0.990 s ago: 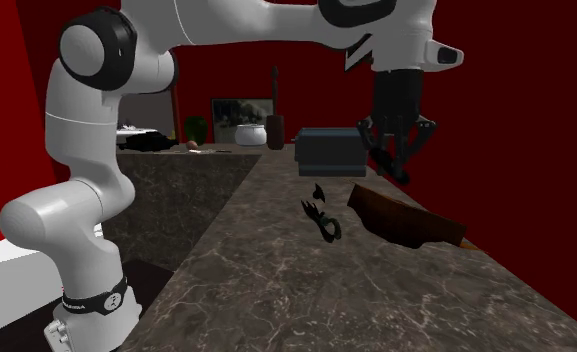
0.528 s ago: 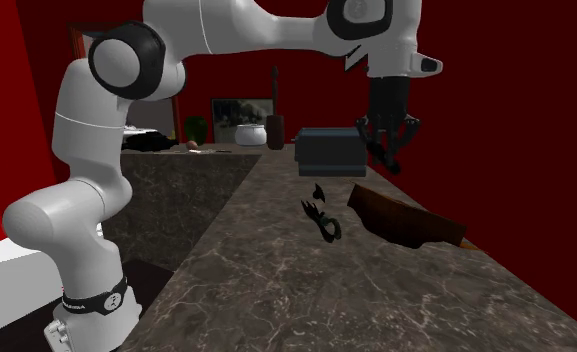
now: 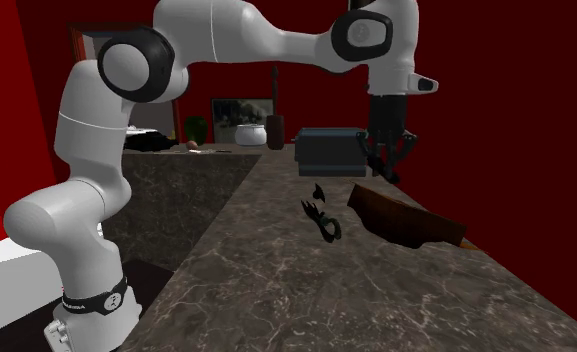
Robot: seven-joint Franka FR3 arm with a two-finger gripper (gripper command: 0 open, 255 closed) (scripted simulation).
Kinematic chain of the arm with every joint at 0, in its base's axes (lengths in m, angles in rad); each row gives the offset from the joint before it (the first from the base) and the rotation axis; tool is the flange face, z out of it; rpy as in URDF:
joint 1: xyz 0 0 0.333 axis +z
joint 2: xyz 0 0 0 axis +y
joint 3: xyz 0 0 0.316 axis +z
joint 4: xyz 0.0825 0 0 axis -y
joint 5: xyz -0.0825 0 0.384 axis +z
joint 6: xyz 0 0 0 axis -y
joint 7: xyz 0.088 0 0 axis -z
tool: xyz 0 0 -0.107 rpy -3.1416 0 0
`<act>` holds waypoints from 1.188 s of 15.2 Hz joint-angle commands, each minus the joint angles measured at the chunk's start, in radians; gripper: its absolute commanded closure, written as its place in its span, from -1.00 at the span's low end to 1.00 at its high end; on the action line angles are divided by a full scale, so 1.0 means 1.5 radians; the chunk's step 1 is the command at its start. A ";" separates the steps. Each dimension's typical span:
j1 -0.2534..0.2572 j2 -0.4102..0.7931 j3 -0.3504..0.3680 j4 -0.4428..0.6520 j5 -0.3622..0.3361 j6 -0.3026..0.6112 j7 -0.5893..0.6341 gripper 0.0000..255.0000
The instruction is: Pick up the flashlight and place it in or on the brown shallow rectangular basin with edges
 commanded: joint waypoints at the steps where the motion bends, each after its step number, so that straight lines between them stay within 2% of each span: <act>1: -0.001 -0.004 0.000 -0.023 0.000 0.020 0.000 1.00; 6: -0.003 -0.011 0.000 -0.081 0.001 0.071 0.001 1.00; 13: -0.003 -0.011 0.000 -0.081 0.001 0.071 0.001 1.00; 14: -0.003 -0.012 0.000 -0.084 0.001 0.072 0.001 -1.00; 18: -0.003 -0.010 0.000 -0.082 0.001 0.073 0.000 -1.00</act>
